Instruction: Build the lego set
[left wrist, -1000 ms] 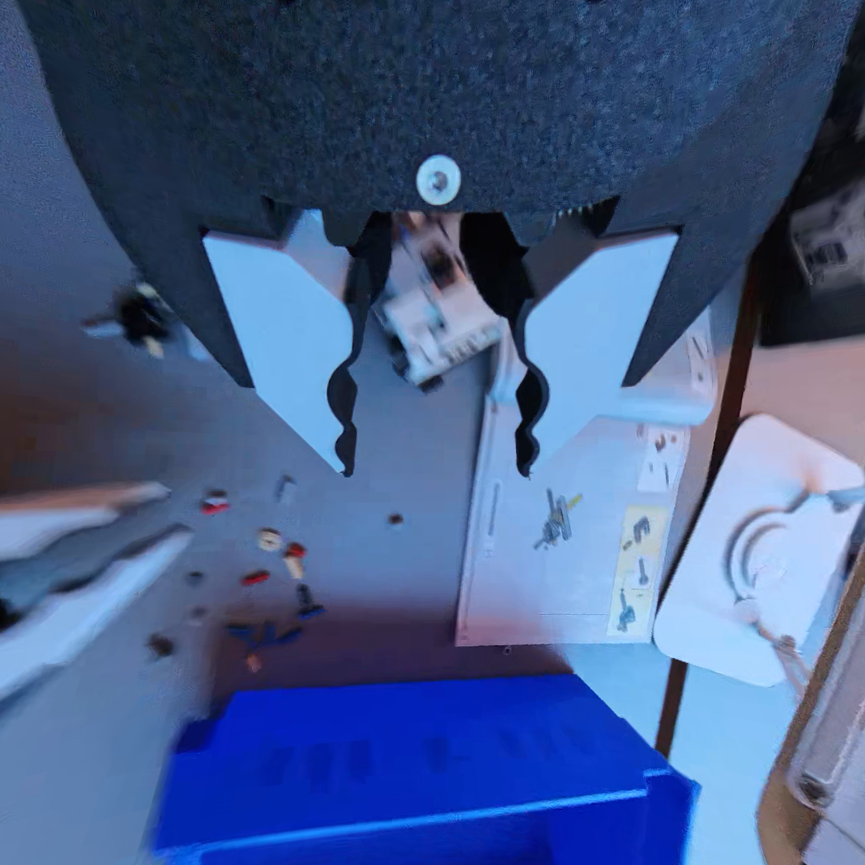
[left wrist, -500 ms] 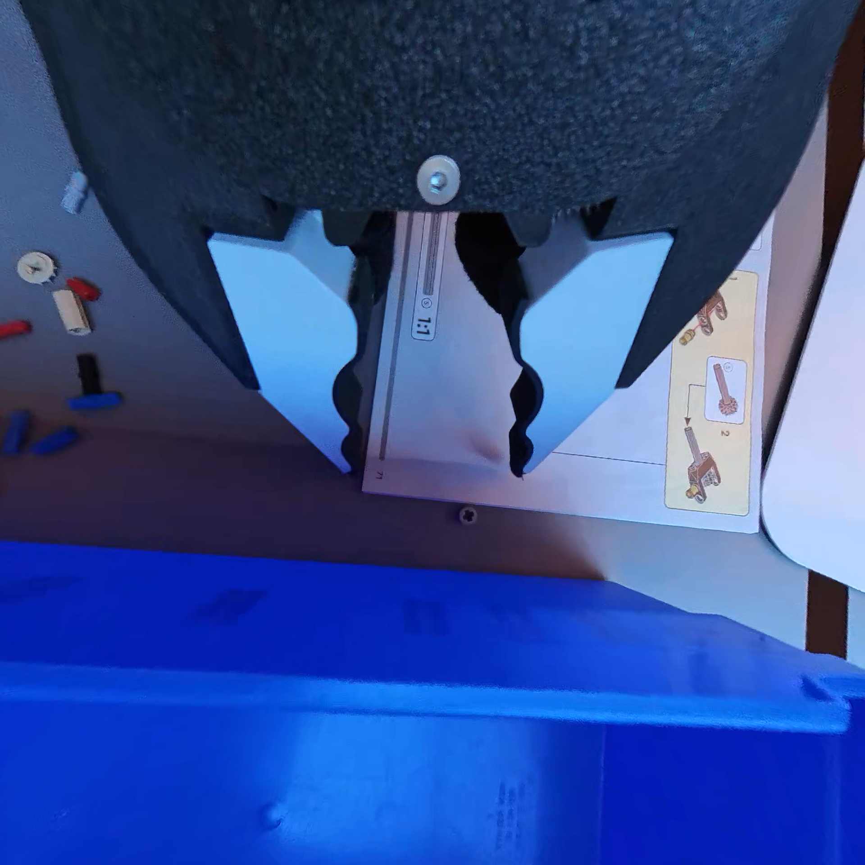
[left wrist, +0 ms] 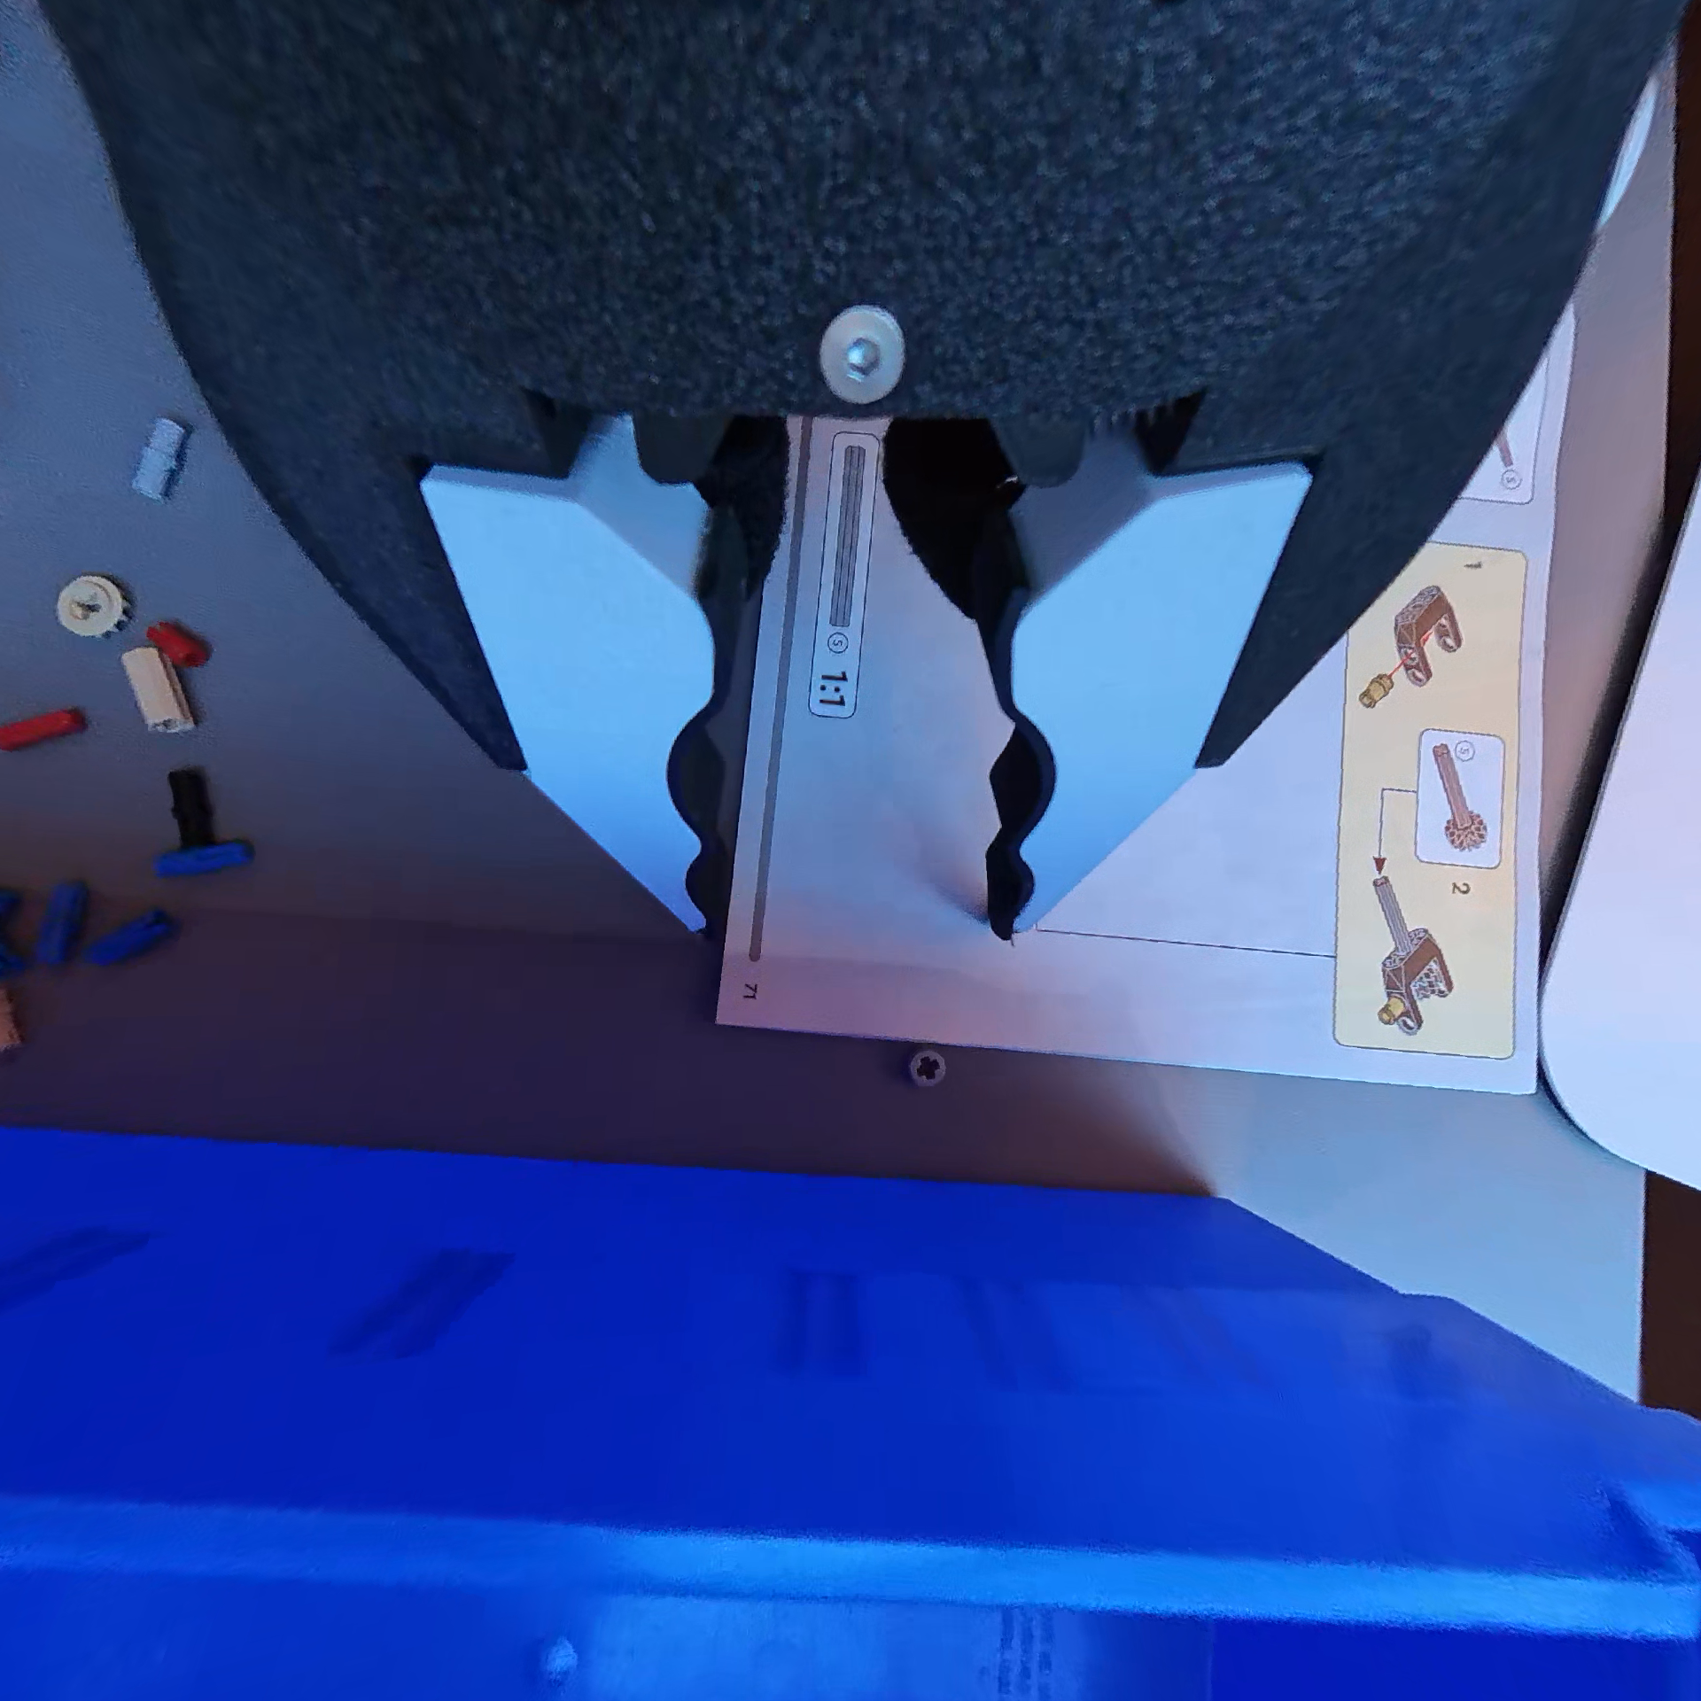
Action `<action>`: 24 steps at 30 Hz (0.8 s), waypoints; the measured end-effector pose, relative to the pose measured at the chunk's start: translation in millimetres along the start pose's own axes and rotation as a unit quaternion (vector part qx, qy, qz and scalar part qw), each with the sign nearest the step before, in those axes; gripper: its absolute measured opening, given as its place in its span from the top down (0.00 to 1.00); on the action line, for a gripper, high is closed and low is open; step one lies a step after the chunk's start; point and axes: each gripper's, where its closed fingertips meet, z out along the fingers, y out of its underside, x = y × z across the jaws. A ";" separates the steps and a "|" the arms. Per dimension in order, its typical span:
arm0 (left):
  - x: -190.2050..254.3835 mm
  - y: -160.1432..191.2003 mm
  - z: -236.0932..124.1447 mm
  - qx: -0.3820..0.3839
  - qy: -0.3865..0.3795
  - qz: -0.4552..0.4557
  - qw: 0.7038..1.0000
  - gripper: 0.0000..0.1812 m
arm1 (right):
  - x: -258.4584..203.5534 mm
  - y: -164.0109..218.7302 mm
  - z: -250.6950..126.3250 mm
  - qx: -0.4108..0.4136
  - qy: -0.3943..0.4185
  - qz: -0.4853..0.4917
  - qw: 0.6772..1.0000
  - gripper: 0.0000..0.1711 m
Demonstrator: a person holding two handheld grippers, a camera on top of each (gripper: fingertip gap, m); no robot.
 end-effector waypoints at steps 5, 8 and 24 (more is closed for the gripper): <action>-0.7 -0.8 -1.0 -0.004 0.003 0.000 1.000 0.71 | 1.1 1.9 -2.0 -0.004 0.000 -0.002 1.000 0.91; -0.1 -1.9 -2.9 -0.004 0.002 0.007 1.000 0.72 | 0.7 3.1 -2.2 -0.007 -0.003 -0.004 1.000 0.91; 1.4 -0.3 -3.8 0.000 0.021 0.015 1.000 0.73 | 2.5 4.4 -1.8 -0.010 -0.006 -0.003 1.000 0.91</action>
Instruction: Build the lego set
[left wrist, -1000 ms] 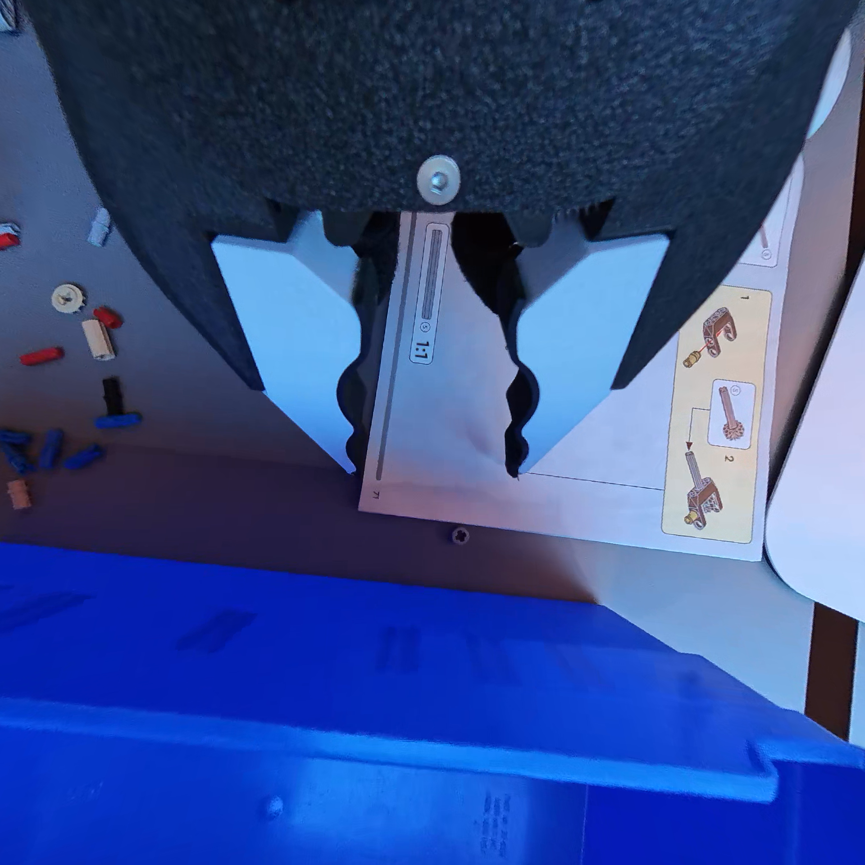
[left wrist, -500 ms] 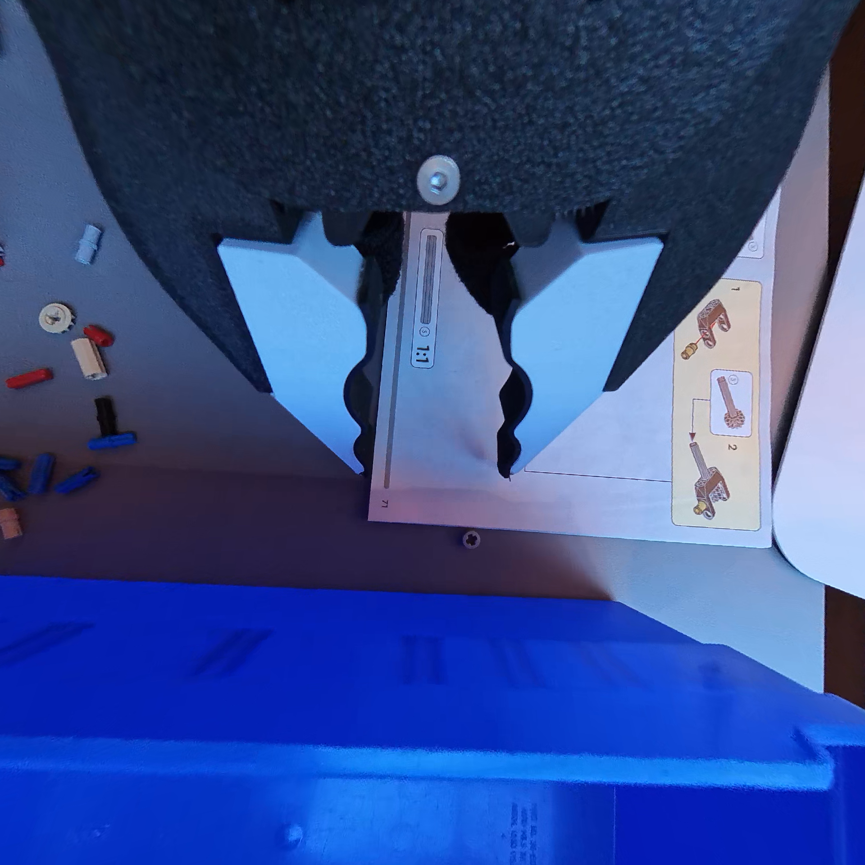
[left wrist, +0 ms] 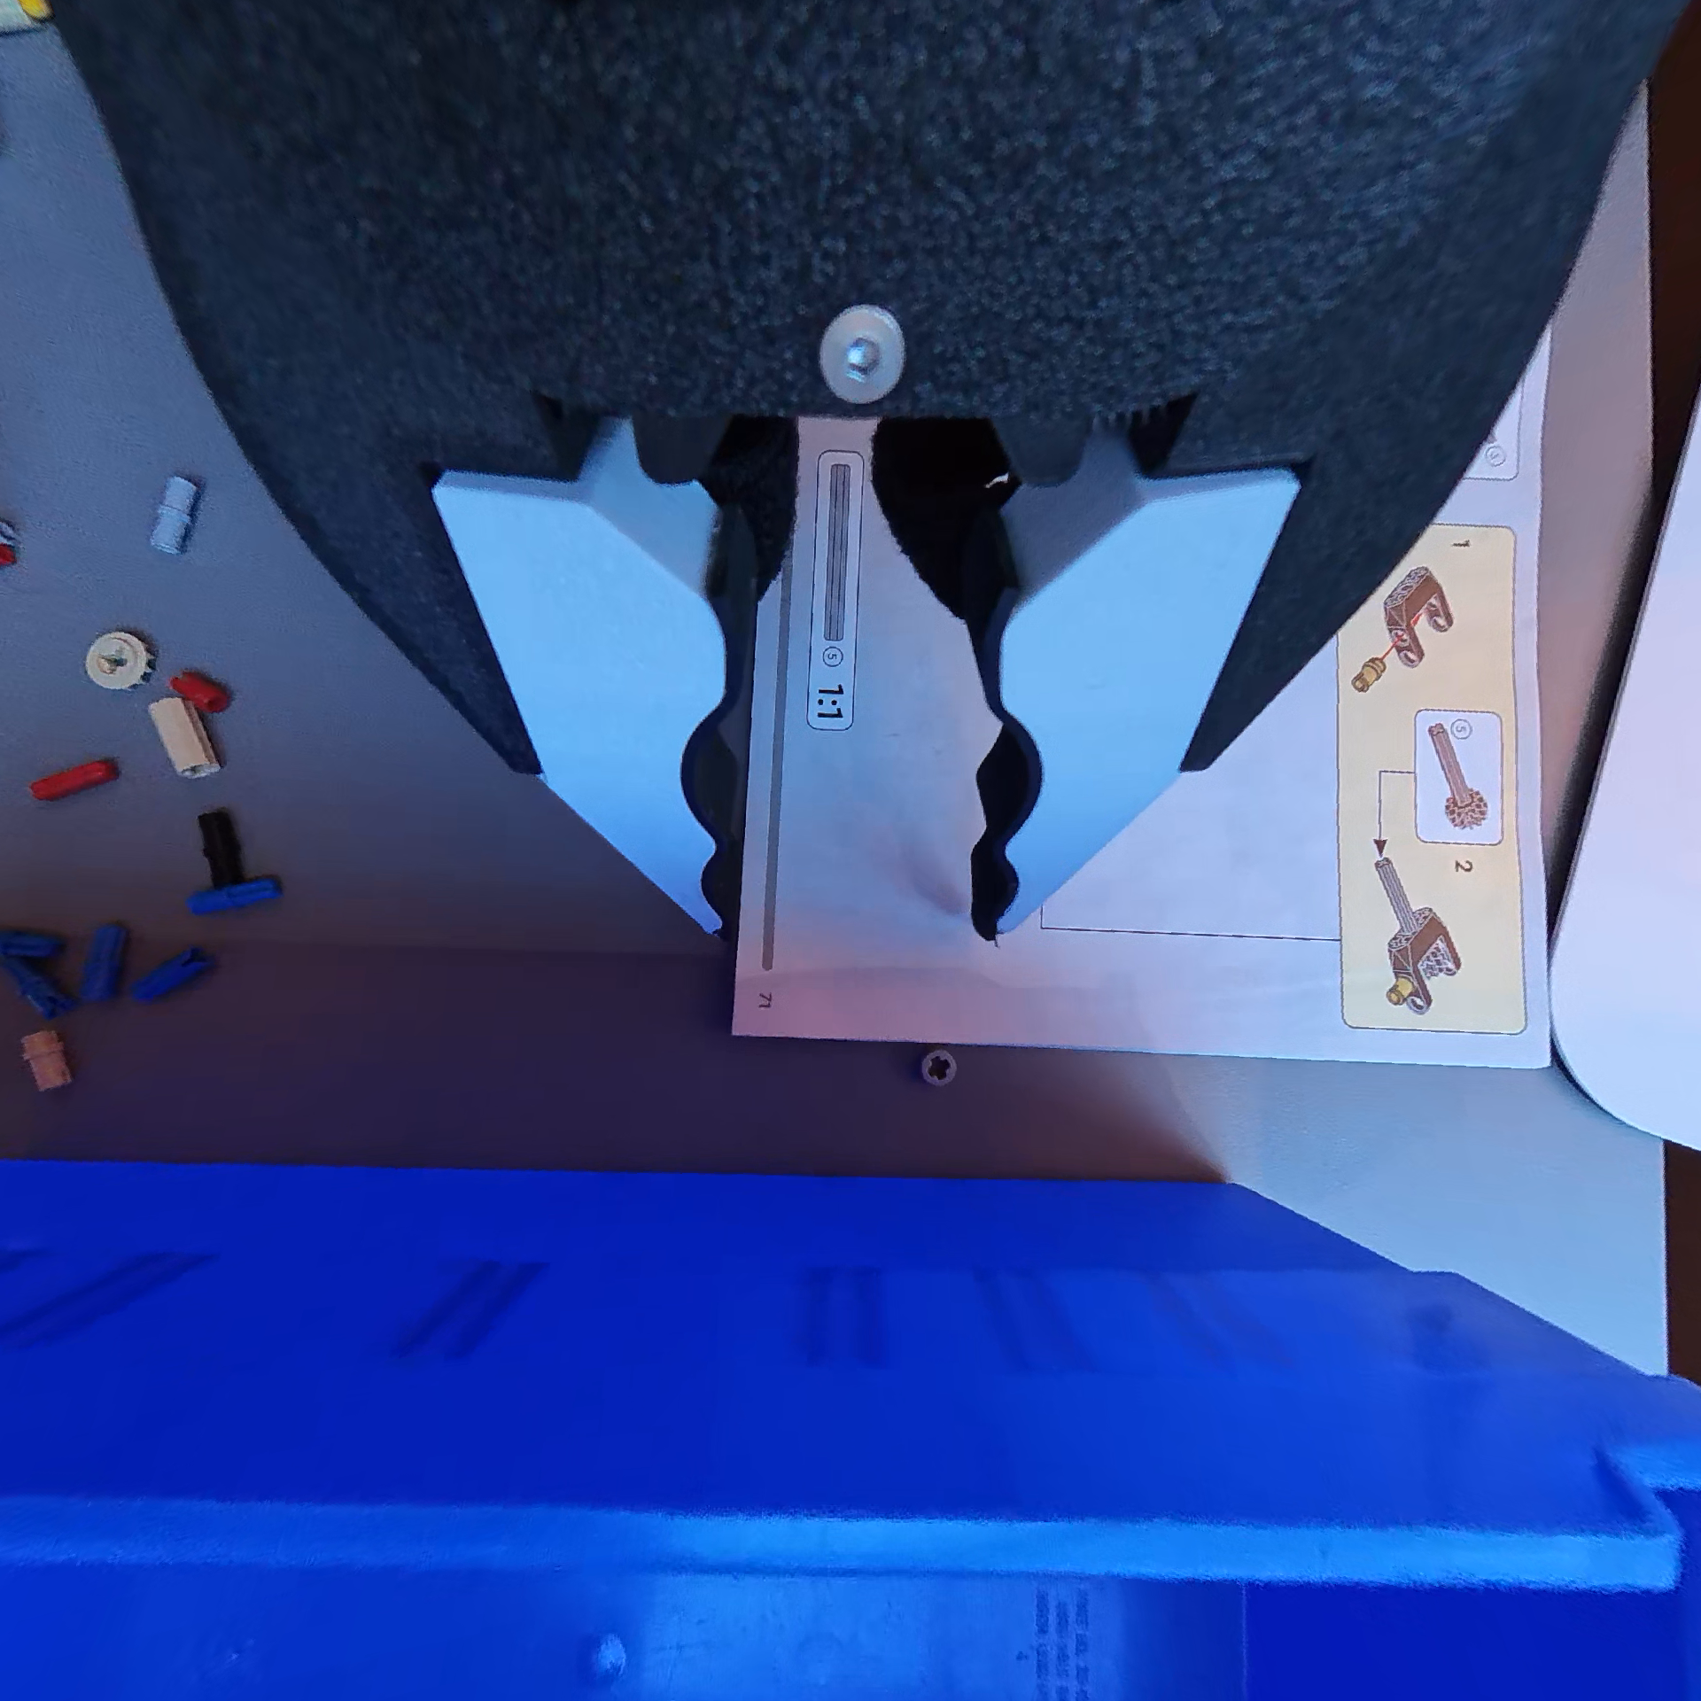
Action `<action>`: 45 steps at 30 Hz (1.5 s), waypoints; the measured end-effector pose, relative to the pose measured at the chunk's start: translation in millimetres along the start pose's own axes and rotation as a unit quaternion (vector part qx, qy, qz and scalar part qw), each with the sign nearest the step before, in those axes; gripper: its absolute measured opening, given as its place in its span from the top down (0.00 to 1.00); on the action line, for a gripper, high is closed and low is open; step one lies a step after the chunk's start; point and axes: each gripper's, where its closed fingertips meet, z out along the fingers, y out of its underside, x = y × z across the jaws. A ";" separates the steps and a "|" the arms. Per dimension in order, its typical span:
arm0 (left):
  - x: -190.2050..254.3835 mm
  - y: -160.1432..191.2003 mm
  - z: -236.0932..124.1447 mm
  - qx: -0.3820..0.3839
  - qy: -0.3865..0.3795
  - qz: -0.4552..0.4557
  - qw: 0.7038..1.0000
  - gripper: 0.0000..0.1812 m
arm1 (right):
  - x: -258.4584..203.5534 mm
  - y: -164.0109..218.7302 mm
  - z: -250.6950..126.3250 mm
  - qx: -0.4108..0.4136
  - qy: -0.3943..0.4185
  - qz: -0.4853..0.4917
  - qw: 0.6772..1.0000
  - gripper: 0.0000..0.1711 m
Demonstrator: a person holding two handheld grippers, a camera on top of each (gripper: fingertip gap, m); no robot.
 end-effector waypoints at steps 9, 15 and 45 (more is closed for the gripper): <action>-1.1 -1.6 -2.3 0.012 0.015 -0.004 1.000 0.73 | -0.4 -0.2 0.6 -0.002 -0.003 0.001 1.000 0.91; -1.9 -1.7 -3.1 0.014 0.019 -0.005 1.000 0.73 | -0.6 0.4 0.8 -0.003 -0.005 0.001 1.000 0.91; -2.0 19.6 -149.8 0.331 0.226 -0.208 0.892 1.00 | 70.1 -147.9 88.4 0.091 0.084 0.002 0.992 0.79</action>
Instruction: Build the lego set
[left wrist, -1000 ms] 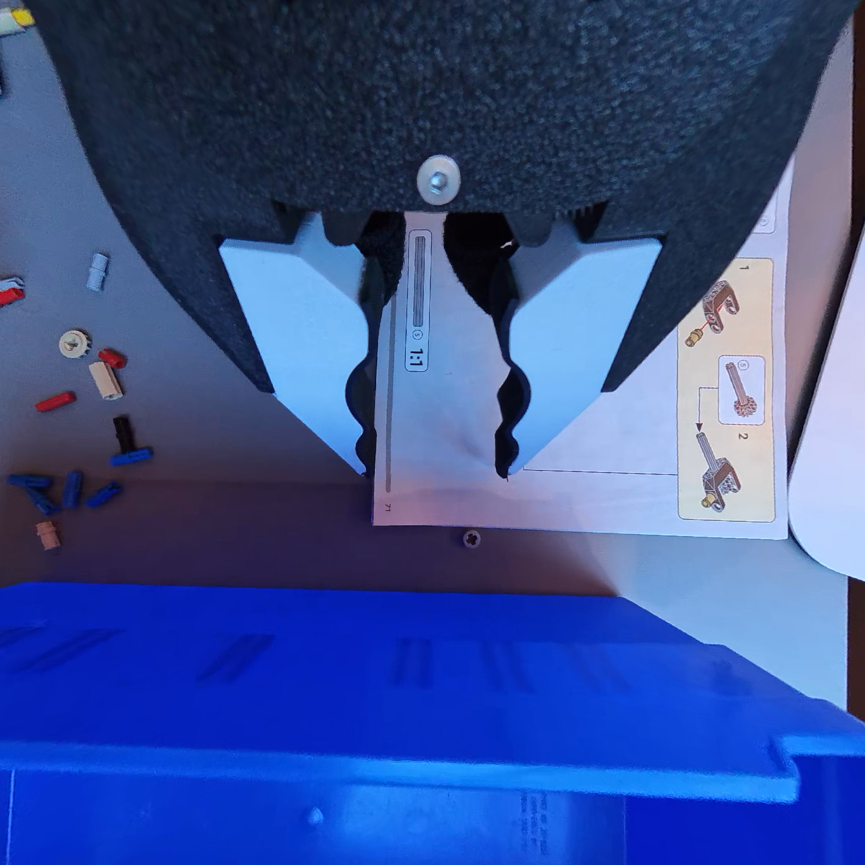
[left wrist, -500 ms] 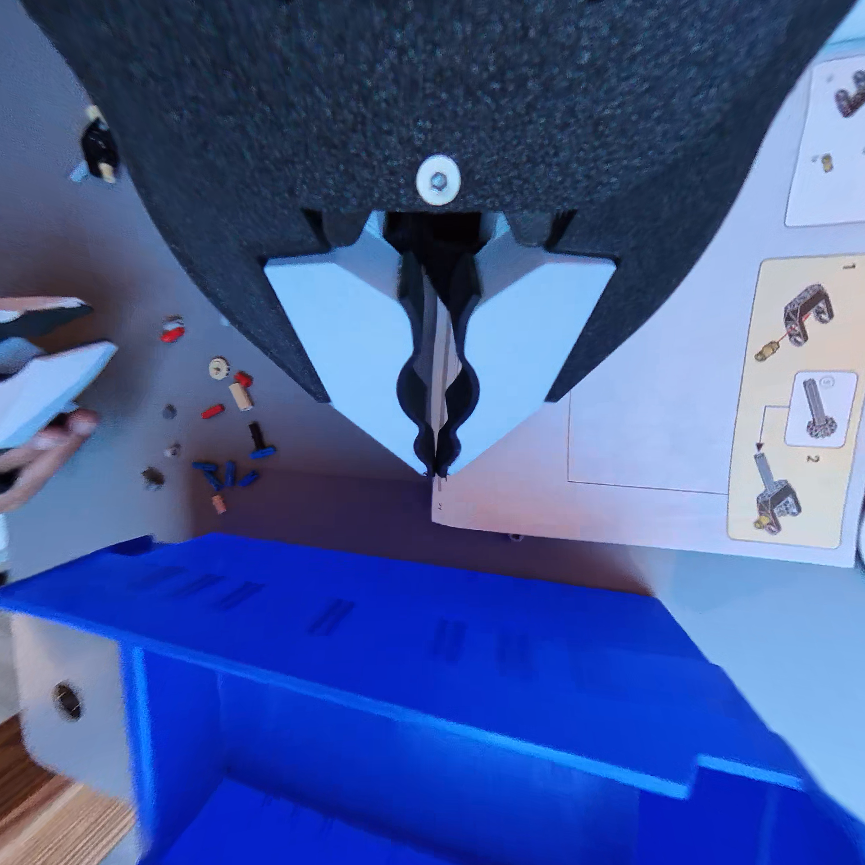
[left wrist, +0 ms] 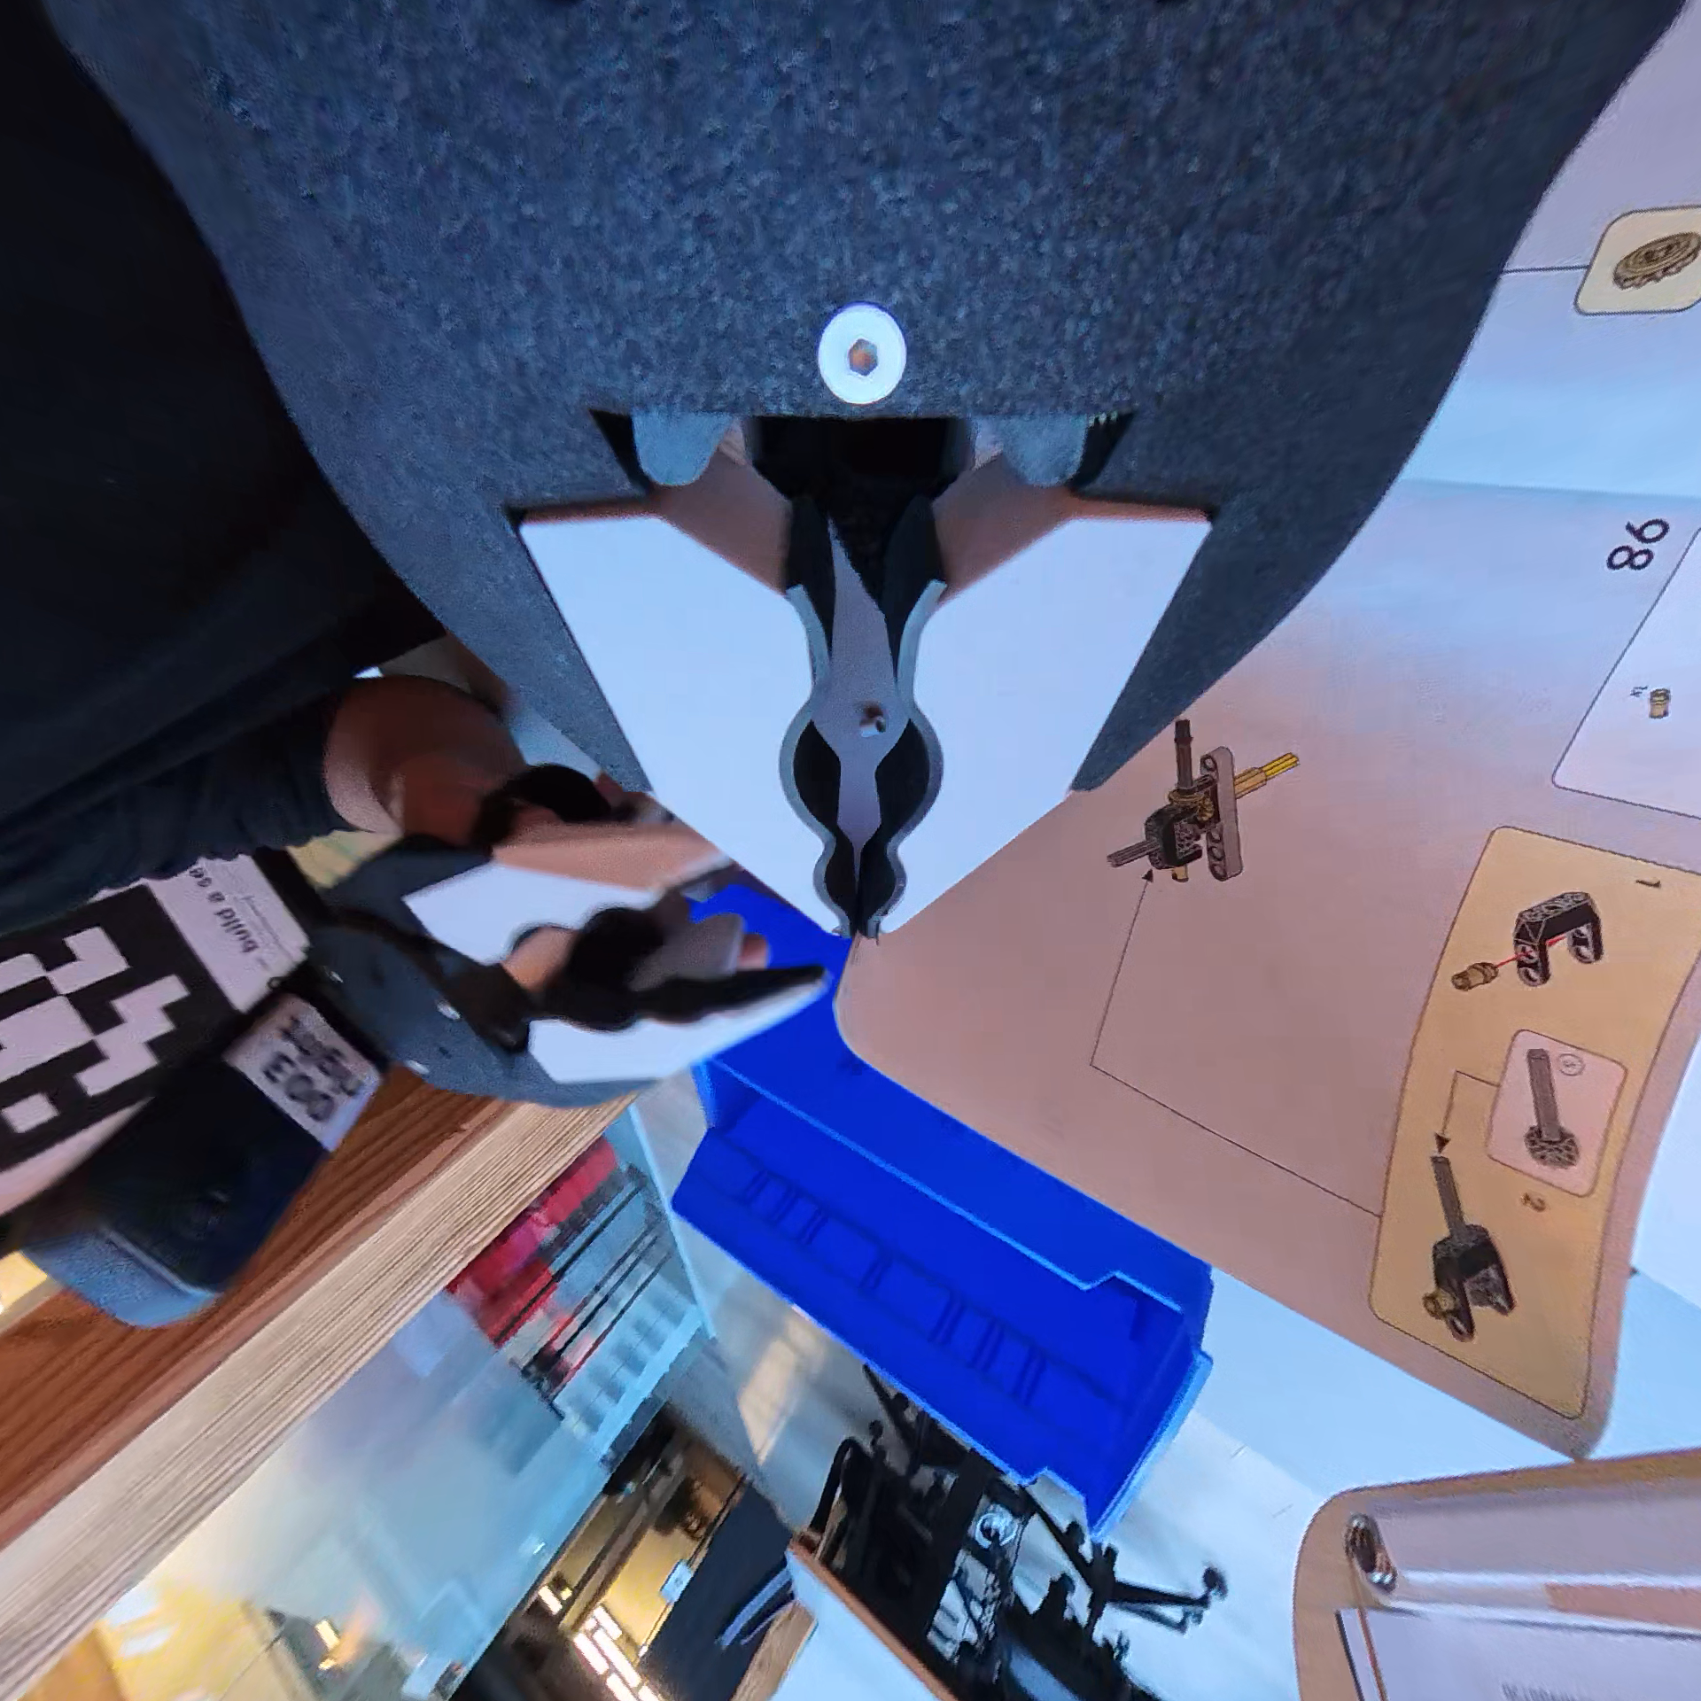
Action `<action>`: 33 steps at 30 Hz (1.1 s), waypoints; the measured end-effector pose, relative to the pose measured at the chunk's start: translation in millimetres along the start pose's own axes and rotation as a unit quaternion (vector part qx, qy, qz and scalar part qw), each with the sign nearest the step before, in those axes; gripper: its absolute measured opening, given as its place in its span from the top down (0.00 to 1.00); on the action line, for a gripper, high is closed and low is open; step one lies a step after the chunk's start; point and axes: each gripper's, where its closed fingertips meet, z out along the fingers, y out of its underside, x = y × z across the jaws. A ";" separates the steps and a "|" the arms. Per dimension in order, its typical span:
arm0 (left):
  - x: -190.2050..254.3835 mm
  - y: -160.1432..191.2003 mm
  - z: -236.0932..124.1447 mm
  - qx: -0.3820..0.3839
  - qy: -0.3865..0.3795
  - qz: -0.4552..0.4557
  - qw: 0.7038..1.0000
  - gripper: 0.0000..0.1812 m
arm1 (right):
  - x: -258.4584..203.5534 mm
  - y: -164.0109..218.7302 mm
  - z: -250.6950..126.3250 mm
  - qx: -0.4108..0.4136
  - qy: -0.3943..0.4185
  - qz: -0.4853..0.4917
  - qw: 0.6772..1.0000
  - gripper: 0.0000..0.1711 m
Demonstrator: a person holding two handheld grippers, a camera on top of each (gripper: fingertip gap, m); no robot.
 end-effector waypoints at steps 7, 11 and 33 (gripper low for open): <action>12.6 -7.4 -7.9 0.025 0.052 0.002 0.998 1.00 | -3.2 -1.0 34.5 -0.018 -0.069 -0.060 0.996 0.80; 11.6 -10.5 -5.4 0.025 0.051 0.009 0.998 1.00 | -2.7 -2.6 35.6 -0.009 -0.057 -0.082 0.995 0.93; -10.4 -4.6 -1.0 -0.038 -0.154 0.156 0.975 0.79 | 0.3 13.3 42.3 -0.029 -0.039 -0.079 0.996 0.99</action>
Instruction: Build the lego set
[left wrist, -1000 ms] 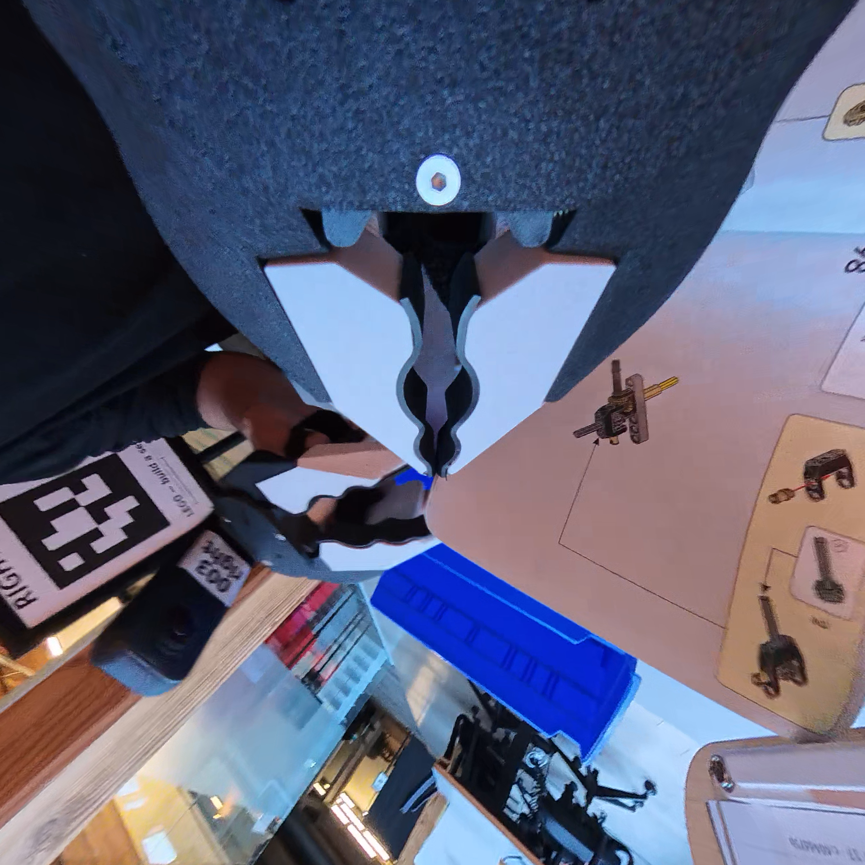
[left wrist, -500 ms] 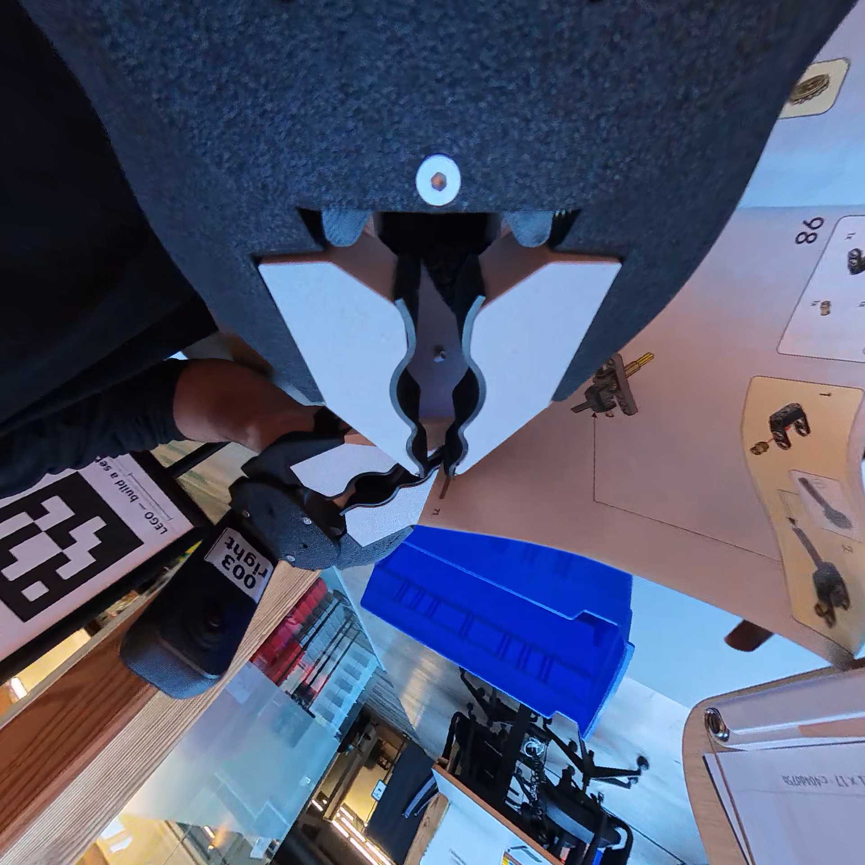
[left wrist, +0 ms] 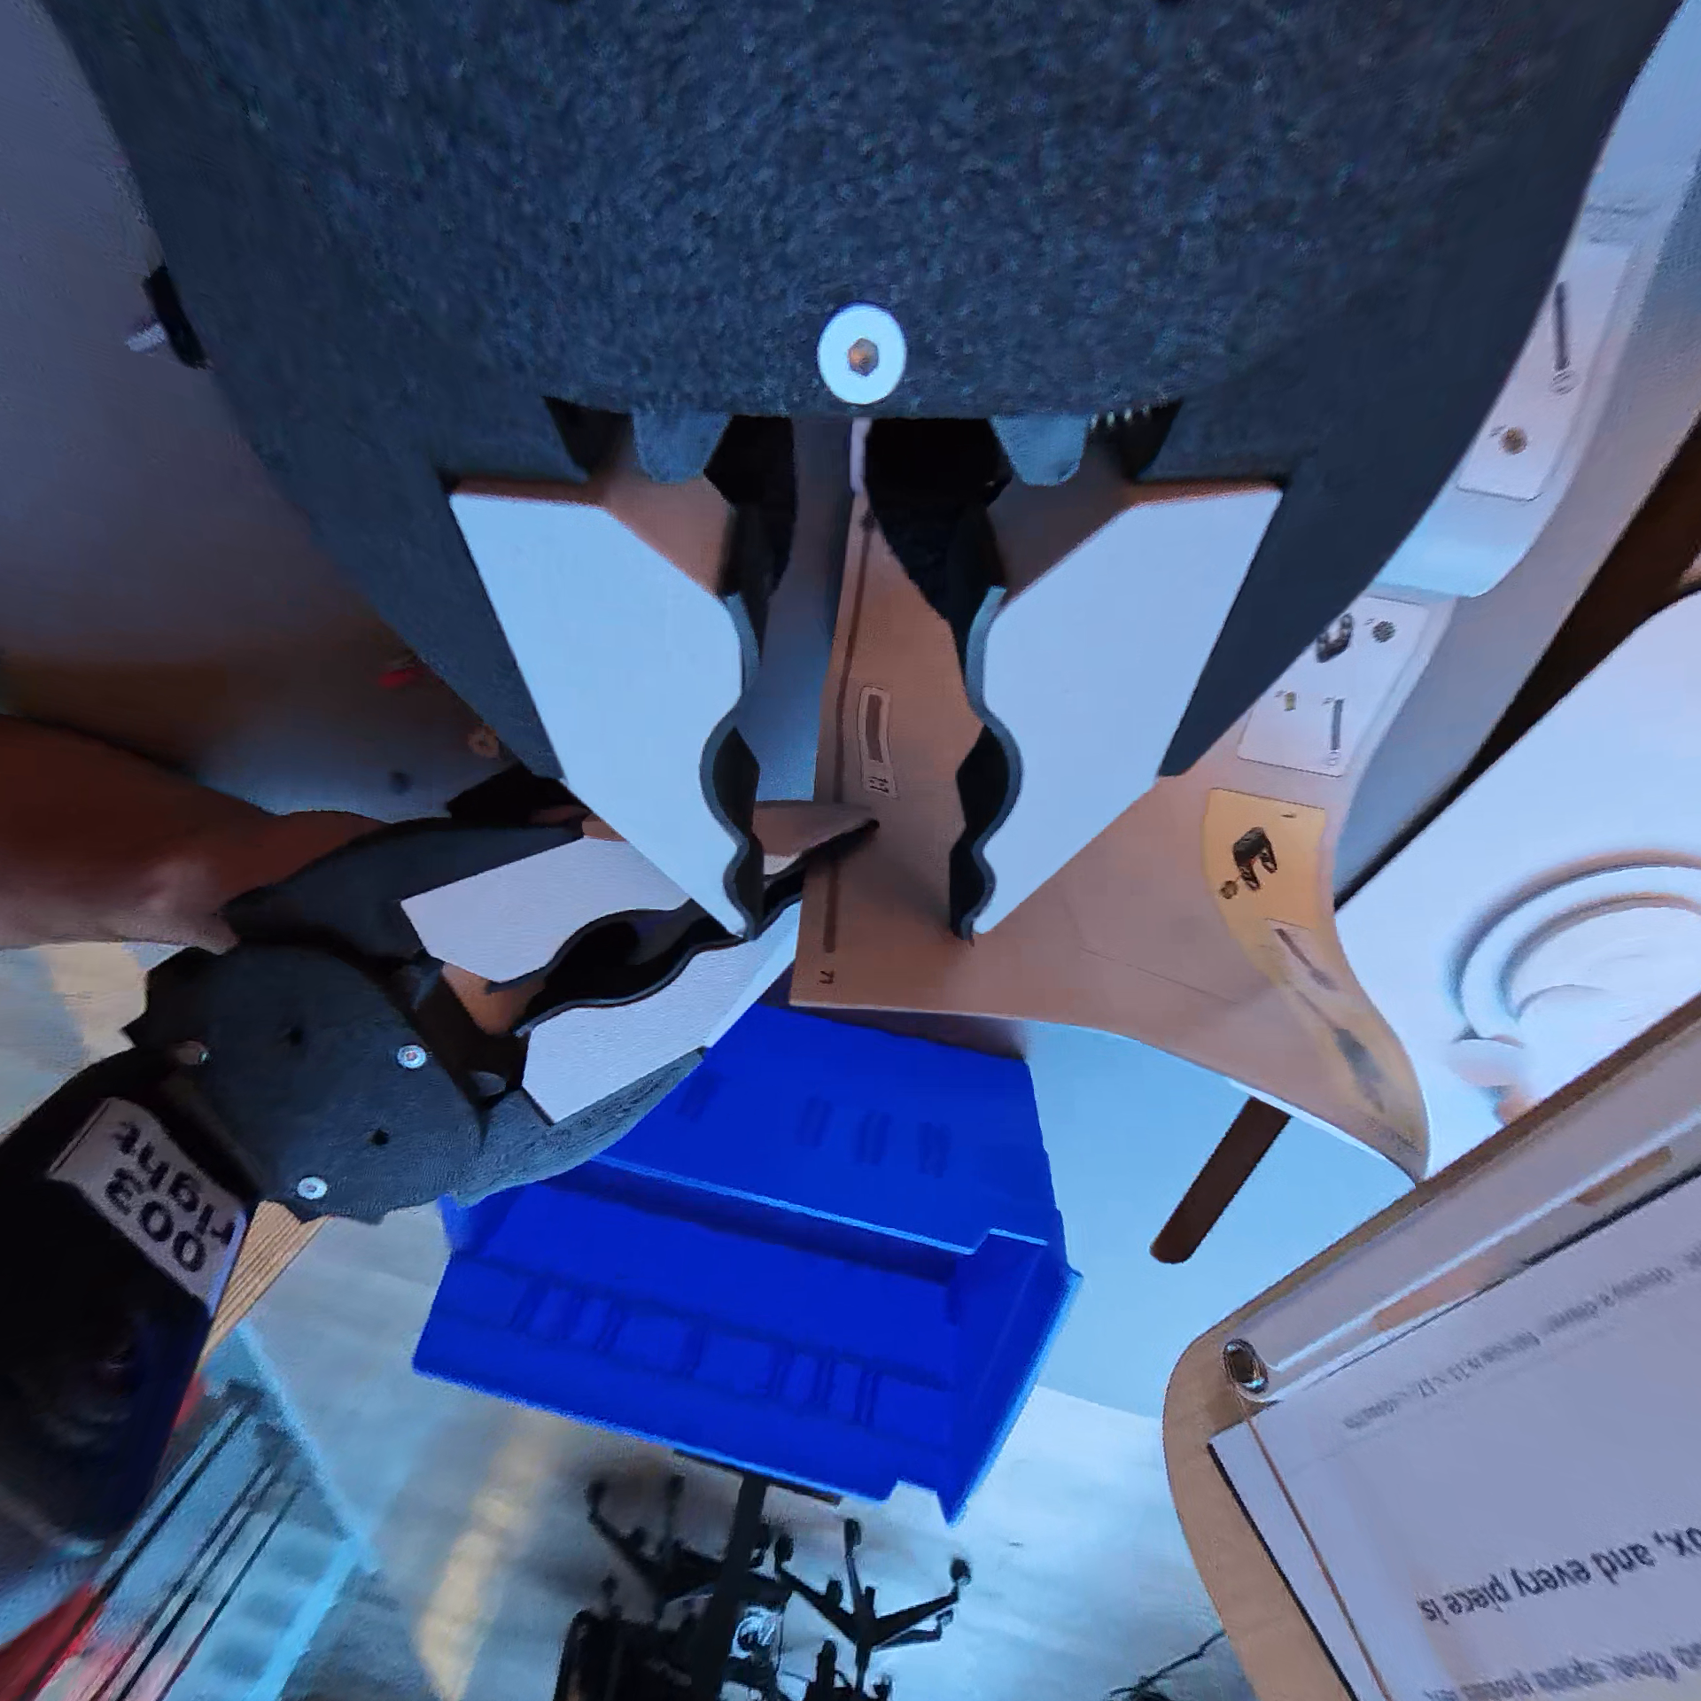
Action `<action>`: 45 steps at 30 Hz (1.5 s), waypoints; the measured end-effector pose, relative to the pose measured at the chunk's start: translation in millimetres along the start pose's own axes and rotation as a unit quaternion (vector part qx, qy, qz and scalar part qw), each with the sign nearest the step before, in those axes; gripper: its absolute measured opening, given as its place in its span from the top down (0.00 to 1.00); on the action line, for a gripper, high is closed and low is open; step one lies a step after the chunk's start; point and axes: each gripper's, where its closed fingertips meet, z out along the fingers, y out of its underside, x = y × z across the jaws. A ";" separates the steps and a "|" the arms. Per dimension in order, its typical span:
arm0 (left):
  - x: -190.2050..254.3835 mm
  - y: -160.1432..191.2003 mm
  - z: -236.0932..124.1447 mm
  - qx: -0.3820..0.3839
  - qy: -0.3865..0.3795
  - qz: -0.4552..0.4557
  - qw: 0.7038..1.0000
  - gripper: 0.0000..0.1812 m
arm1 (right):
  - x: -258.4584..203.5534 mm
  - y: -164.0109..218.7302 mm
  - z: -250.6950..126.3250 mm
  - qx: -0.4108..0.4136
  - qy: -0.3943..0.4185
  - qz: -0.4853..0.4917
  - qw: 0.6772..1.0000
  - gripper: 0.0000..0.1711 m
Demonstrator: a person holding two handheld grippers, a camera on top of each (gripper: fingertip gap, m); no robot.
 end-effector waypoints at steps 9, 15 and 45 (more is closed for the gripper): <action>-2.8 0.7 0.0 -0.018 -0.037 0.021 0.999 0.84 | -0.2 -0.9 -1.0 0.000 0.002 0.001 1.000 0.99; 0.8 1.4 -2.1 -0.012 -0.020 0.030 0.999 0.87 | 1.0 -0.2 -1.6 -0.001 0.000 0.002 1.000 0.99; -2.1 -2.0 -3.0 0.013 -0.020 0.026 0.999 1.00 | -2.8 1.9 -2.0 -0.003 -0.006 -0.005 1.000 0.97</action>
